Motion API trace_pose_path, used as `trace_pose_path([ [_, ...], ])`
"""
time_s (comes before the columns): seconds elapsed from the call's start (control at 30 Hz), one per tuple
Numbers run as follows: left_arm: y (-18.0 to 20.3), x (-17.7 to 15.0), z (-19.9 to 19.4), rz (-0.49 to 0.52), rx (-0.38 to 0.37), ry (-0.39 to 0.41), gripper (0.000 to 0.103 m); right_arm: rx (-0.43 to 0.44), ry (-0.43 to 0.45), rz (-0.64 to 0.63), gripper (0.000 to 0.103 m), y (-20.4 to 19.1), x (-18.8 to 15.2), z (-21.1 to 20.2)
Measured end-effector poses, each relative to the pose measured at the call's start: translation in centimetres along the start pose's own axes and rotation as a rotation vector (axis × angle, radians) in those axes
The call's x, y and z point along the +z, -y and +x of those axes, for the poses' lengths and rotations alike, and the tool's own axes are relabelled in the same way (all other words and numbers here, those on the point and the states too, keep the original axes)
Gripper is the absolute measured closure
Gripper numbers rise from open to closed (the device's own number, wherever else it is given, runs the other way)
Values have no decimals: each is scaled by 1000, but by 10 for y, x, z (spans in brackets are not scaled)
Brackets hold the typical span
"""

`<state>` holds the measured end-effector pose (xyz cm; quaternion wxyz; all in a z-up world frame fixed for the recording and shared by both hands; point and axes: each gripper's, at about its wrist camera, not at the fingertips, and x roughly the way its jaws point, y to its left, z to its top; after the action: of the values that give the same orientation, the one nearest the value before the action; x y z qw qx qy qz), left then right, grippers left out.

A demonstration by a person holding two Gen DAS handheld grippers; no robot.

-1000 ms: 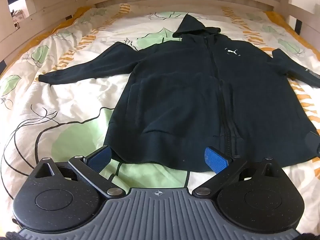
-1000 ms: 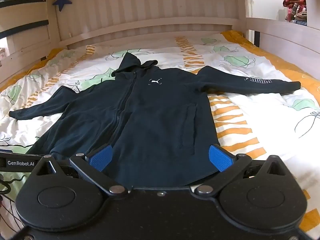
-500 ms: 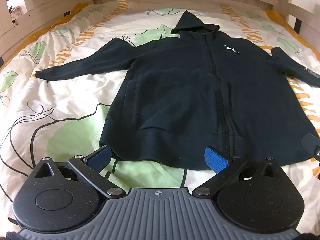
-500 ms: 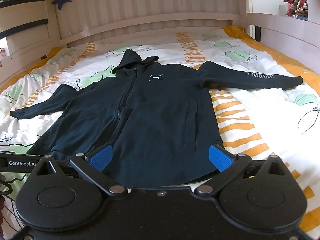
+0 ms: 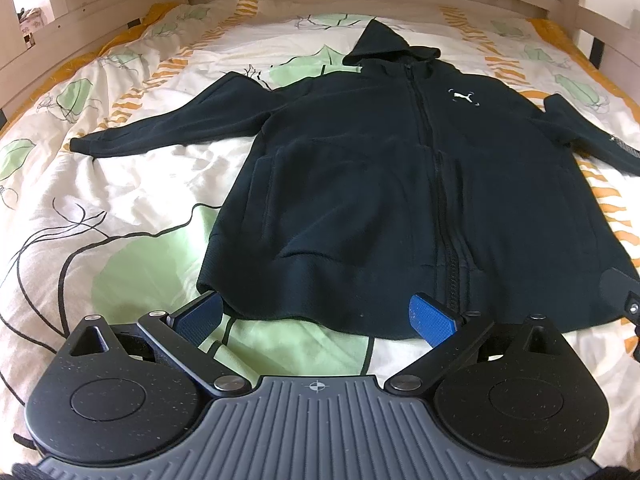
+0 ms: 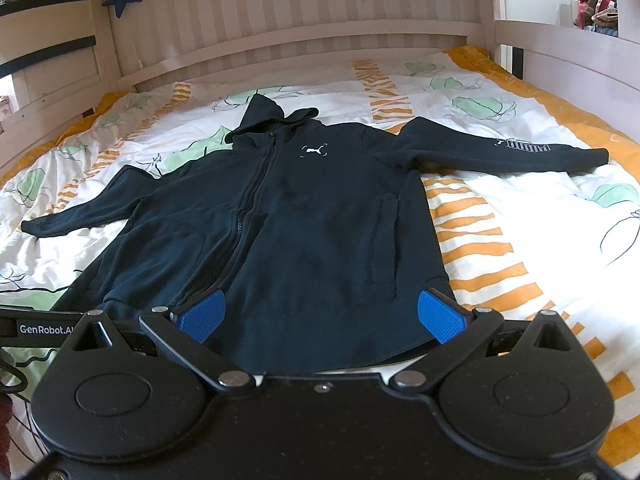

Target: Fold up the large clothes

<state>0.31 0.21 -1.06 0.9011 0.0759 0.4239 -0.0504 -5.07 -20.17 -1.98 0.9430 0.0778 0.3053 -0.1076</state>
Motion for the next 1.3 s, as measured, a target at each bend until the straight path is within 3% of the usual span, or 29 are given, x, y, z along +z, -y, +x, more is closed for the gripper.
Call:
trace_pose_path([
  [0.77, -1, 8, 2, -6, -9, -9, 2, 16, -23, 16, 1, 1, 4, 6],
  [1.3, -10, 29, 10, -33, -40, 31, 2, 17, -15, 10, 1, -2, 21, 20],
])
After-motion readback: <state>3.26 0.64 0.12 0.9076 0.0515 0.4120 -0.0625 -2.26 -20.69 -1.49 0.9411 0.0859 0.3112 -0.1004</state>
